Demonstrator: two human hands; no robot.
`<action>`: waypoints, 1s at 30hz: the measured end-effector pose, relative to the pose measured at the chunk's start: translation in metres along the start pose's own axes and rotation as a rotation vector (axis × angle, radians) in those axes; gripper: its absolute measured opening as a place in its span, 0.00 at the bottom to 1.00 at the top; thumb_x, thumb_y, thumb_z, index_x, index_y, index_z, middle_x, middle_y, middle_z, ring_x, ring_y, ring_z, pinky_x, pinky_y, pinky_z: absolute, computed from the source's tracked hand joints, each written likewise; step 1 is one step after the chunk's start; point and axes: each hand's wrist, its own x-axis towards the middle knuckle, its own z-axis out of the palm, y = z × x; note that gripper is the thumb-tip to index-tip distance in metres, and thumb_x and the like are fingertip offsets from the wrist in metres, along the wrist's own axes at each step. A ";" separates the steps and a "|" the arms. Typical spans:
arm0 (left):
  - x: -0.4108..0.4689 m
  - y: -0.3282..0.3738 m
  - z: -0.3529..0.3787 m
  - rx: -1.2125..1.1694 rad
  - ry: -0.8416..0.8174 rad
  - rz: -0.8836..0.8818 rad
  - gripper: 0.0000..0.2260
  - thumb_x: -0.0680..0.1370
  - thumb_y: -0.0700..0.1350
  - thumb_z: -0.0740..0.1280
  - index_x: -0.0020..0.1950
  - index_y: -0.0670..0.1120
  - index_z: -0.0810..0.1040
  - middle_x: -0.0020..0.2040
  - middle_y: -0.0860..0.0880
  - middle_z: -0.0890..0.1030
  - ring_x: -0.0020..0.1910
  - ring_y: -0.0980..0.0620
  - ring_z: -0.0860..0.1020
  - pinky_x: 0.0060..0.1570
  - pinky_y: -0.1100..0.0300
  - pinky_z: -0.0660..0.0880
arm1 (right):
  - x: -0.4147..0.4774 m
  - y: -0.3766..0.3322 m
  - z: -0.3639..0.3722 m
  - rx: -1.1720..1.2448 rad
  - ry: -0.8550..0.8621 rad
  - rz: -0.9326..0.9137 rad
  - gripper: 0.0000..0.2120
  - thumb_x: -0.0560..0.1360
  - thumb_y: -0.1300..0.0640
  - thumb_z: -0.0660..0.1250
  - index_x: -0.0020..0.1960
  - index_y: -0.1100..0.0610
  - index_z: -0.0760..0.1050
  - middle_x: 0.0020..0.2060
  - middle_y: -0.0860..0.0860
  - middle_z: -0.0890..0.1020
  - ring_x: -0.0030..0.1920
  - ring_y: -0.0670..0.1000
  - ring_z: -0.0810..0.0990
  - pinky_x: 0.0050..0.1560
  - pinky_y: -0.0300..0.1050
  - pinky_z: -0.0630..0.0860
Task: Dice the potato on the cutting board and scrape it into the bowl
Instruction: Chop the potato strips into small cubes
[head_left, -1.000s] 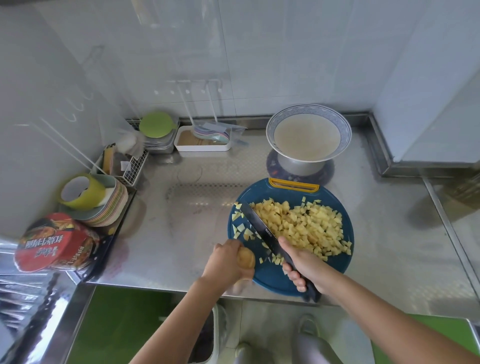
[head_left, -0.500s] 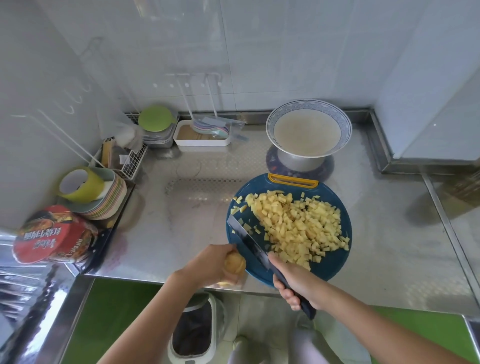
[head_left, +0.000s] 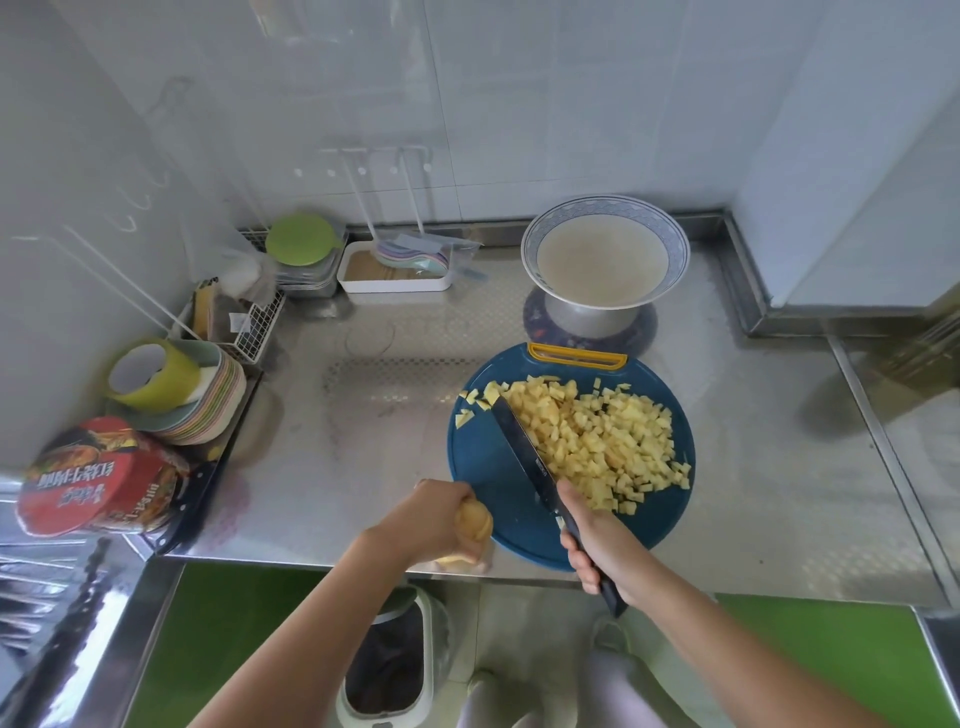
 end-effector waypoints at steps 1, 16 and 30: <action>0.000 0.001 0.000 0.010 -0.001 -0.004 0.23 0.64 0.56 0.74 0.55 0.52 0.75 0.50 0.52 0.78 0.51 0.51 0.74 0.52 0.58 0.76 | 0.000 -0.002 -0.003 -0.006 0.011 -0.001 0.31 0.74 0.29 0.58 0.32 0.56 0.65 0.21 0.50 0.65 0.19 0.49 0.61 0.22 0.39 0.59; 0.010 0.034 -0.004 -0.236 0.205 -0.284 0.25 0.69 0.57 0.71 0.61 0.46 0.71 0.54 0.47 0.76 0.53 0.47 0.75 0.52 0.56 0.75 | -0.008 -0.016 -0.017 -0.033 -0.046 -0.028 0.31 0.76 0.29 0.55 0.31 0.56 0.64 0.22 0.50 0.65 0.20 0.48 0.61 0.22 0.39 0.61; 0.039 0.047 -0.009 -0.240 0.192 -0.471 0.19 0.79 0.48 0.62 0.64 0.36 0.69 0.60 0.42 0.76 0.58 0.44 0.76 0.45 0.61 0.69 | -0.006 0.017 0.012 -0.108 0.032 -0.104 0.30 0.78 0.31 0.54 0.31 0.56 0.62 0.21 0.52 0.65 0.20 0.51 0.62 0.23 0.40 0.60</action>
